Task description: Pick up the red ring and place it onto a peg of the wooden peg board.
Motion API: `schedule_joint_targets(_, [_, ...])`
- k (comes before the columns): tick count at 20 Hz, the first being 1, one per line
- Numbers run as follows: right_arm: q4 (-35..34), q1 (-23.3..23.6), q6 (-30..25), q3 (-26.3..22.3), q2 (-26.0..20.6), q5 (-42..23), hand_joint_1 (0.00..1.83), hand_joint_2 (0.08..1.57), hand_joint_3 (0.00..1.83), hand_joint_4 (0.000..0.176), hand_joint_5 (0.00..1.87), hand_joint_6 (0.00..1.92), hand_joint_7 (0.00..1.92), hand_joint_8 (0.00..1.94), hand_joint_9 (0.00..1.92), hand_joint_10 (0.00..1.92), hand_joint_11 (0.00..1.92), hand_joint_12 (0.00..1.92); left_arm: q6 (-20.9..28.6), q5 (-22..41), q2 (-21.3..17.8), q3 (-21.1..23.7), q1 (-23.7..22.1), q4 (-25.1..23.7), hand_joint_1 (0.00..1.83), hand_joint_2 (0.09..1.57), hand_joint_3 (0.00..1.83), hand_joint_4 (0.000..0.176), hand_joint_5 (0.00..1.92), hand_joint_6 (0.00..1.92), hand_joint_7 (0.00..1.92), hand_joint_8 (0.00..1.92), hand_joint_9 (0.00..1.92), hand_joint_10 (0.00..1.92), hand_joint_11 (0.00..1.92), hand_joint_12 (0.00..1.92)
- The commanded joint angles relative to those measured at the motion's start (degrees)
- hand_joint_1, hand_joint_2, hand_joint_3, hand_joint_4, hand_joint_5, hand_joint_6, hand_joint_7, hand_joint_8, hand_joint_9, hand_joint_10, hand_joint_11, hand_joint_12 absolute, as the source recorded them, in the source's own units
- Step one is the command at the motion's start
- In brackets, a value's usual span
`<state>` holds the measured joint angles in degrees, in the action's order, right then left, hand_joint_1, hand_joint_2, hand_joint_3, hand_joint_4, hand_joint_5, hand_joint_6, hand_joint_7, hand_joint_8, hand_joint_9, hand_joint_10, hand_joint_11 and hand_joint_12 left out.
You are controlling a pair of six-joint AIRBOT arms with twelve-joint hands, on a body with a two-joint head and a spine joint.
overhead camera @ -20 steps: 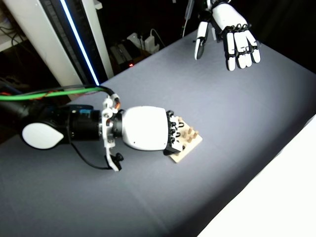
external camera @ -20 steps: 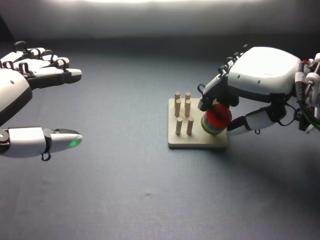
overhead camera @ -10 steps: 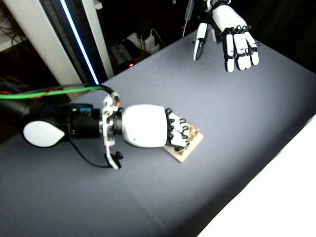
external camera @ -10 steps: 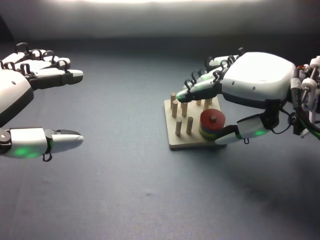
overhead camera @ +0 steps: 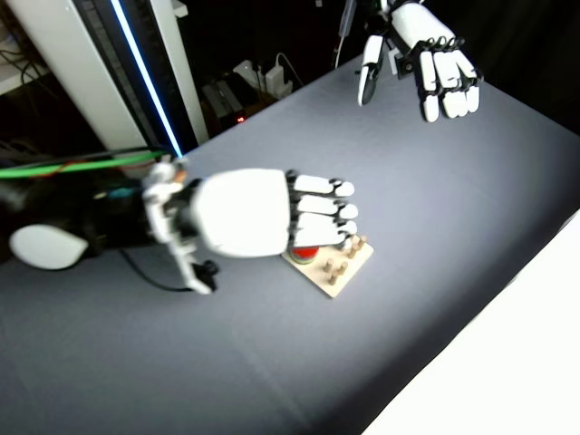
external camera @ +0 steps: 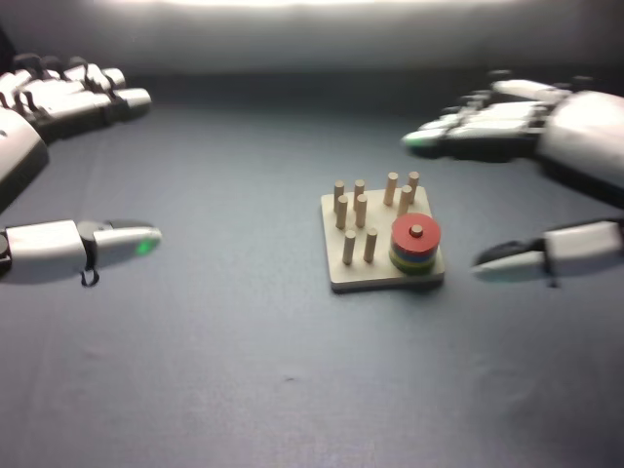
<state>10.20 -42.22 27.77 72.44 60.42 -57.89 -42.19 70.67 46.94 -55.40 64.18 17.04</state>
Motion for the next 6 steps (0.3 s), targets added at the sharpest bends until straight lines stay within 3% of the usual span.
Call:
schedule_joint_targets(1, [-3.5,-0.7,-0.3,-1.2,-1.2,-14.6,0.86,0.99,0.0,0.016,0.37,0.0,0.4,0.0,0.4,0.0,0.03,1.0,0.7,10.3,0.1,0.4,-0.1,-1.1,0.84,1.04,0.0,0.0,0.35,0.0,0.26,0.0,0.19,0.01,0.0,0.51])
schedule_joint_targets(2, [-5.1,-2.4,-0.3,-2.4,-1.9,-18.2,0.73,1.03,0.01,0.002,0.34,0.0,0.39,0.0,0.41,0.0,0.04,1.01,1.5,12.5,0.0,0.7,0.1,-1.1,0.86,1.06,0.01,0.0,0.32,0.0,0.26,0.0,0.2,0.01,0.0,0.5])
schedule_joint_targets(3, [-6.3,-3.9,-0.3,-3.4,-2.3,-21.0,0.64,1.09,0.01,0.0,0.34,0.0,0.4,0.0,0.46,0.01,0.15,0.85,2.4,14.0,0.0,0.7,0.4,-1.0,0.78,1.09,0.01,0.012,0.24,0.0,0.22,0.0,0.17,0.0,0.0,0.46])
schedule_joint_targets(4, [-7.9,-5.8,-0.3,-4.3,-2.6,-24.7,0.54,1.15,0.0,0.0,0.36,0.0,0.46,0.0,0.54,0.01,0.29,0.7,3.6,15.9,0.1,0.7,0.9,-0.9,0.76,1.15,0.02,0.026,0.17,0.0,0.15,0.0,0.1,0.0,0.0,0.27])
schedule_joint_targets(5, [-10.3,-8.6,-0.3,-5.1,-2.8,-29.8,0.54,1.15,0.0,0.0,0.36,0.0,0.46,0.0,0.54,0.01,0.29,0.7,4.5,18.4,0.3,1.1,1.5,-0.8,0.76,1.15,0.02,0.026,0.17,0.0,0.15,0.0,0.1,0.0,0.0,0.27])
schedule_joint_targets(6, [-11.2,-9.5,-0.3,-5.4,-2.9,-31.6,0.49,1.25,0.0,0.0,0.39,0.0,0.53,0.0,0.6,0.01,0.37,0.61,4.7,19.4,0.3,1.3,1.6,-0.8,0.74,1.19,0.02,0.004,0.1,0.0,0.09,0.0,0.04,0.0,0.0,0.13])
